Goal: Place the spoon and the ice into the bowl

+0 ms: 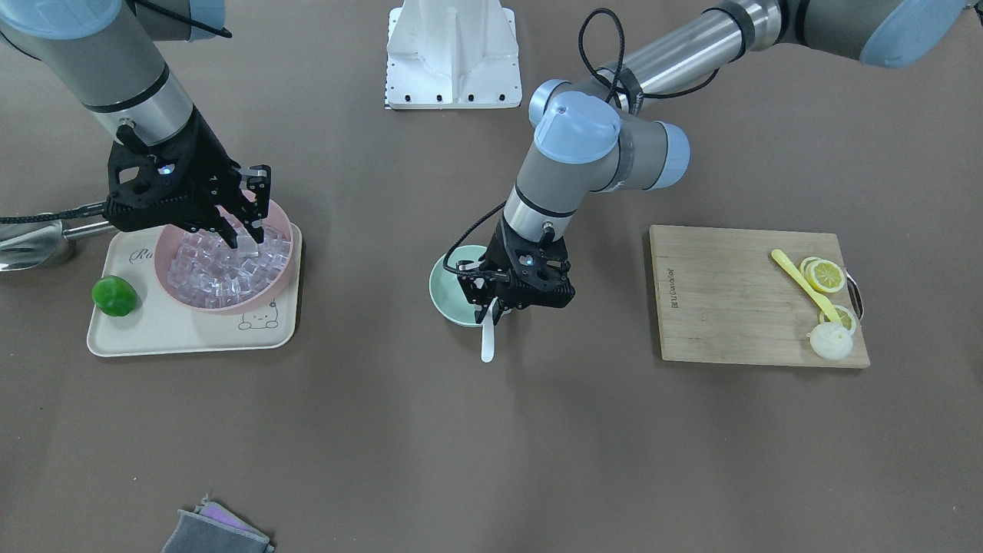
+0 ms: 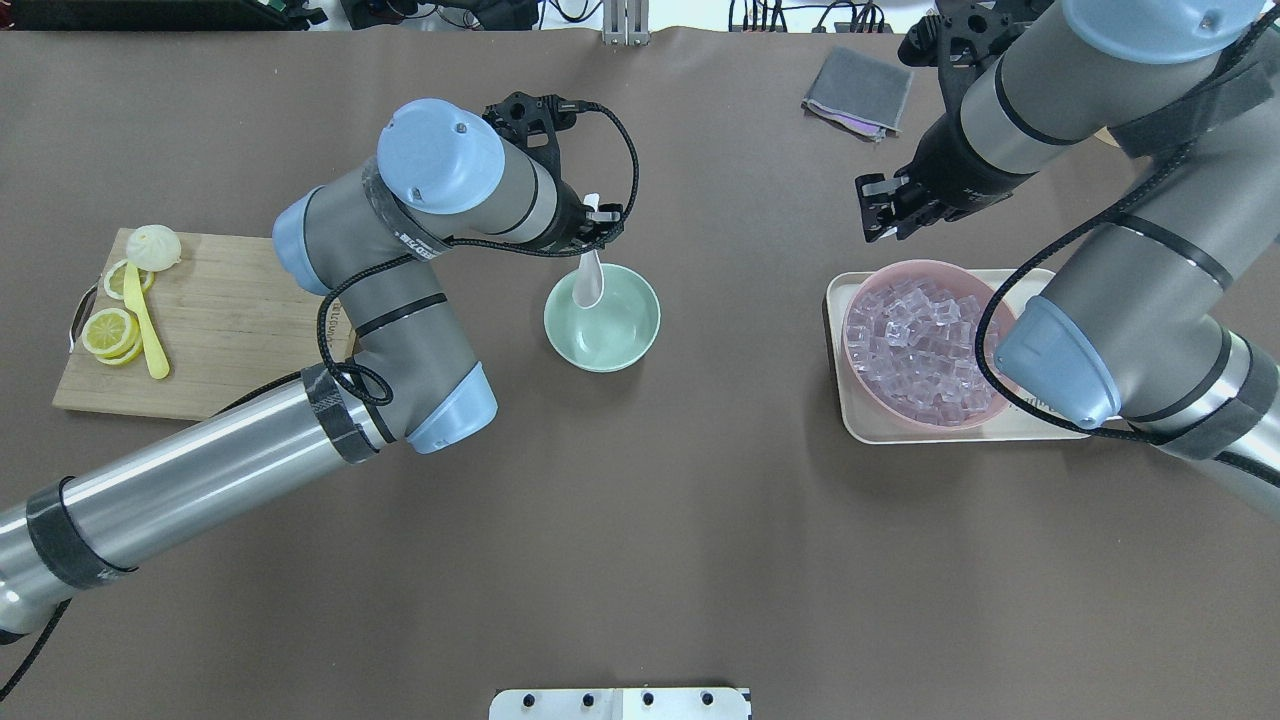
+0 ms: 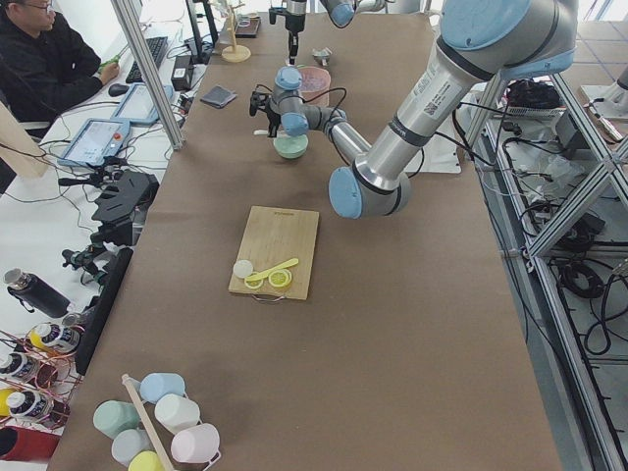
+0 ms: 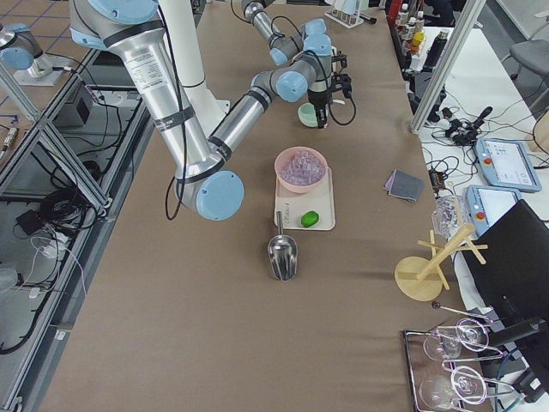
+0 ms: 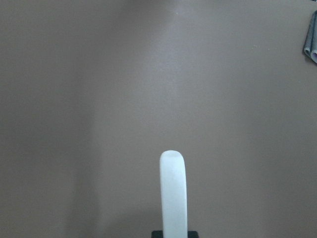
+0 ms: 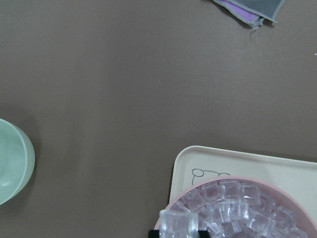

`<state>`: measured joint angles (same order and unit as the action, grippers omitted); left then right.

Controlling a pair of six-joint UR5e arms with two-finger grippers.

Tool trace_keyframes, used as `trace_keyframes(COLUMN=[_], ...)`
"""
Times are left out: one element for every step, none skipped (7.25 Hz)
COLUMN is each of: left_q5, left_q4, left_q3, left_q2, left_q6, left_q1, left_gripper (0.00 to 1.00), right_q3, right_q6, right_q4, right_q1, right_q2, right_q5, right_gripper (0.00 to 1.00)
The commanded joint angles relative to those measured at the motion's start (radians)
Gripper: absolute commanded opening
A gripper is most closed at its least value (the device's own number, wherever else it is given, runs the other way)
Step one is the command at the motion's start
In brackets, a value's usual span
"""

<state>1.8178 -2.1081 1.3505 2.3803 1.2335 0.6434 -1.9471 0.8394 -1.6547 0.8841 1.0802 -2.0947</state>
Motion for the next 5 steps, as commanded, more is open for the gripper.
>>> trace_keyframes(left_q5=[-0.003, 0.011, 0.152, 0.307, 0.398], left_q4=[-0.004, 0.009, 0.025, 0.046, 0.053], left_q3=[0.016, 0.08, 0.126, 0.16, 0.162], left_q2=[-0.004, -0.047, -0.105, -0.184, -0.241], left_q6=[-0.008, -0.015, -0.12, -0.307, -0.471], left_q1=[-0.015, 0.013, 0.121, 0.272, 0.389], left_gripper=[0.97, 0.98, 0.98, 0.98, 0.98], right_q3=[0.003, 0.02, 0.06, 0.13, 0.236], right_q6=[0.071, 0.102, 0.115, 0.163, 0.243], right_q4=[0.001, 0.001, 0.003, 0.065, 0.222], right_q1=[-0.025, -0.046, -0.082, -0.124, -0.16], right_q2=[-0.043, -0.072, -0.121, -0.161, -0.18], right_q5=[0.01, 0.024, 0.071, 0.129, 0.171], right_gripper=[0.0, 0.0, 0.0, 0.0, 0.0])
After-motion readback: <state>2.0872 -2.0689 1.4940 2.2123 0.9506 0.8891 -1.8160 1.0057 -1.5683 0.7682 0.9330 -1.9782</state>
